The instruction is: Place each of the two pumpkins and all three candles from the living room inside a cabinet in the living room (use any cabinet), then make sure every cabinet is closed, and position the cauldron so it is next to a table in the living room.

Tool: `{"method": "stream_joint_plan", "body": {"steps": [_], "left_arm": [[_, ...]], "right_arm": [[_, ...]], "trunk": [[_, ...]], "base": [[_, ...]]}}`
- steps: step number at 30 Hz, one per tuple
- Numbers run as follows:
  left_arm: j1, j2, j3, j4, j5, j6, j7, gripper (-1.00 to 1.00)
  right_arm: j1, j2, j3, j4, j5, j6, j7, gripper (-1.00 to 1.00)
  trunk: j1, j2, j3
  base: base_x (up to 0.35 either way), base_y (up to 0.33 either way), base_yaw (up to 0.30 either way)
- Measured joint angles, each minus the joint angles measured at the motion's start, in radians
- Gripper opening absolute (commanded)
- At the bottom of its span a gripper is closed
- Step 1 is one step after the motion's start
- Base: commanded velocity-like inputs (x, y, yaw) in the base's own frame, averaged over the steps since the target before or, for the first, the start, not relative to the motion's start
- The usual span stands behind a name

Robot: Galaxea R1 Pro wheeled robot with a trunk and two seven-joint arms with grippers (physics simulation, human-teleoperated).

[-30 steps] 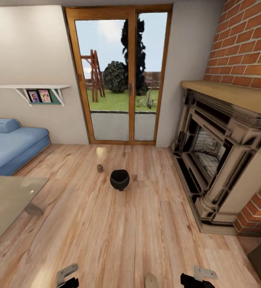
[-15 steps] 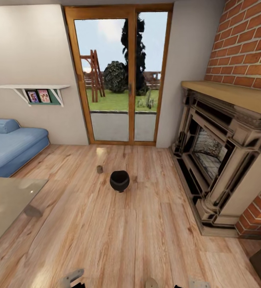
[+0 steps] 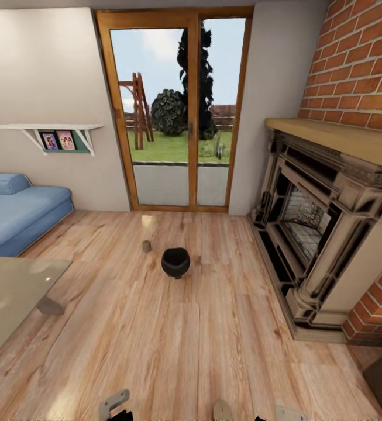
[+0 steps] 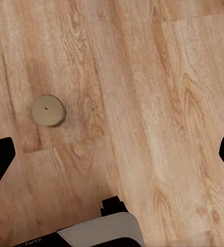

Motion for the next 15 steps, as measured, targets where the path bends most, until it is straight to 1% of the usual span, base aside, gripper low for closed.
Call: {"method": "stream_joint_plan", "body": {"steps": [3, 8, 15], "left_arm": [[0.000, 0.000, 0.000, 0.000, 0.001, 0.000, 0.000, 1.00], [0.000, 0.000, 0.001, 0.000, 0.001, 0.000, 0.000, 1.00], [0.000, 0.000, -0.001, 0.000, 0.000, 0.000, 0.000, 1.00]], "right_arm": [[0.000, 0.001, 0.000, 0.000, 0.000, 0.000, 0.000, 1.00], [0.000, 0.003, 0.000, -0.001, 0.000, 0.000, 0.000, 1.00], [0.000, 0.004, 0.000, -0.002, -0.001, 0.002, 0.000, 1.00]], "trunk": [[0.000, 0.000, 0.000], [0.000, 0.000, 0.000], [0.000, 0.000, 0.000]], "base": [[-0.190, 0.152, 0.000], [-0.116, 0.243, 0.000], [-0.018, 0.262, 0.000]]}}
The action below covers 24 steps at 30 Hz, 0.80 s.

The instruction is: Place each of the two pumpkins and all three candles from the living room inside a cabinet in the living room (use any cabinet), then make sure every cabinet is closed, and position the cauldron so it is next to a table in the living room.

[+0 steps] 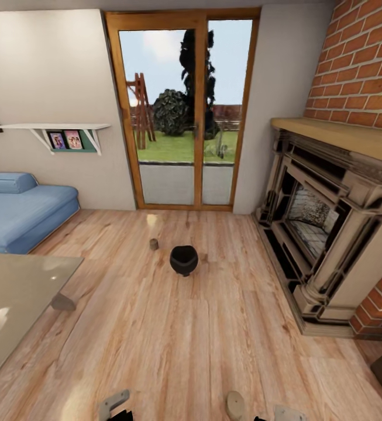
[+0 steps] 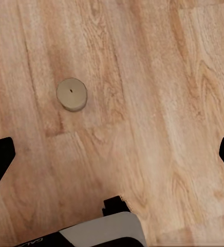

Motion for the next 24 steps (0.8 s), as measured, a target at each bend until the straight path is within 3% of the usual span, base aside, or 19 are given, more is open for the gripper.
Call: {"method": "stream_joint_plan", "body": {"steps": [14, 24], "left_arm": [[0.000, 0.000, 0.000, 0.000, 0.000, 0.000, 0.000, 1.00], [0.000, 0.000, 0.000, 0.000, 0.000, 0.000, 0.000, 1.00]], "right_arm": [[0.000, 0.000, 0.001, 0.000, -0.001, 0.002, 0.000, 1.00], [0.000, 0.000, 0.001, 0.000, -0.001, 0.002, 0.002, 1.00]], "trunk": [[0.000, 0.000, 0.000], [0.000, 0.000, -0.001]], "base": [[0.028, 0.270, 0.000], [0.193, 0.282, 0.000]]}}
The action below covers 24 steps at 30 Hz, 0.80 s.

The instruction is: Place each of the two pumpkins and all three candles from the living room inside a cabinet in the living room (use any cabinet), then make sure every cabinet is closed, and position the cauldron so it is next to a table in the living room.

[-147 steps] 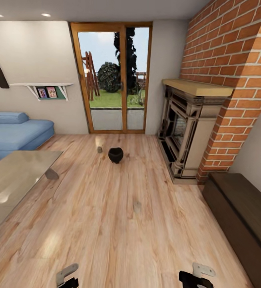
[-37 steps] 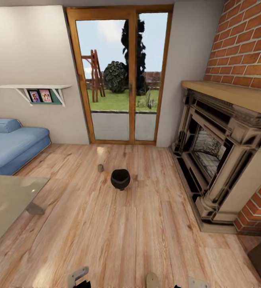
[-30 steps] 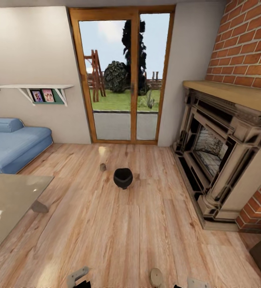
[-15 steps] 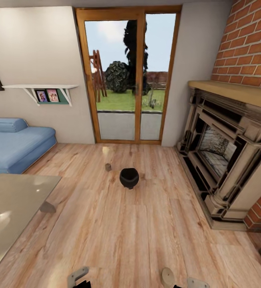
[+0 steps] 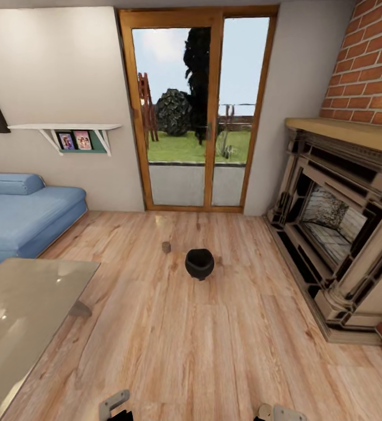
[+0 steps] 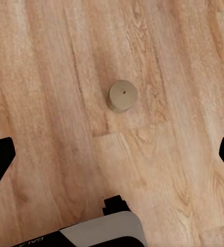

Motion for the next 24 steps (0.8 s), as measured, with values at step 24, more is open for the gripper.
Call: {"method": "stream_joint_plan", "body": {"steps": [24], "left_arm": [[0.000, 0.000, -0.002, 0.002, 0.000, -0.001, 0.000, 1.00]], "right_arm": [[0.000, 0.001, 0.000, -0.003, 0.000, -0.001, 0.000, 1.00]], "trunk": [[0.000, 0.000, -0.003]], "base": [[0.289, 0.210, -0.039]]}}
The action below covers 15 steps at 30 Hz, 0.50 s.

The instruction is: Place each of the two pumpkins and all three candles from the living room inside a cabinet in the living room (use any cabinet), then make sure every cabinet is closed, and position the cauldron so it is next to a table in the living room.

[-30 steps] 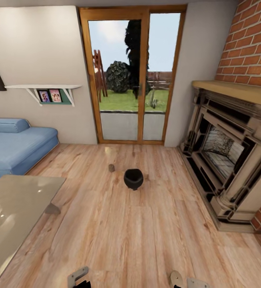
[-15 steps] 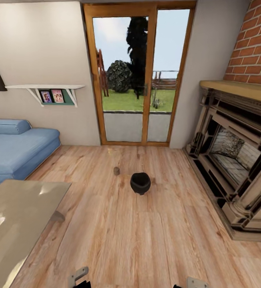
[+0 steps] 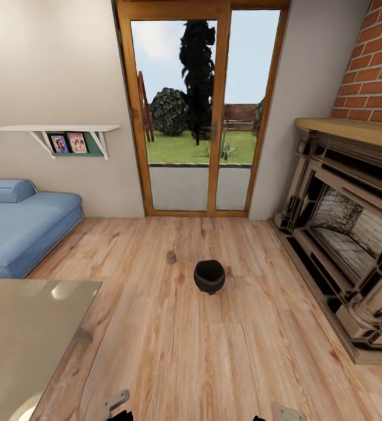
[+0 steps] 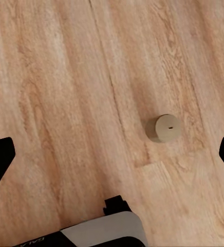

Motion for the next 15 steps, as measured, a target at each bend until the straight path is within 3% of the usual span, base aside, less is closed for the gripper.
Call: {"method": "stream_joint_plan", "body": {"steps": [15], "left_arm": [[0.000, 0.000, 0.000, 0.000, 0.000, 0.000, 0.000, 1.00]], "right_arm": [[0.000, 0.000, 0.000, -0.002, 0.000, -0.001, 0.000, 1.00]], "trunk": [[0.000, 0.000, 0.000]], "base": [[0.342, 0.064, -0.001]]}}
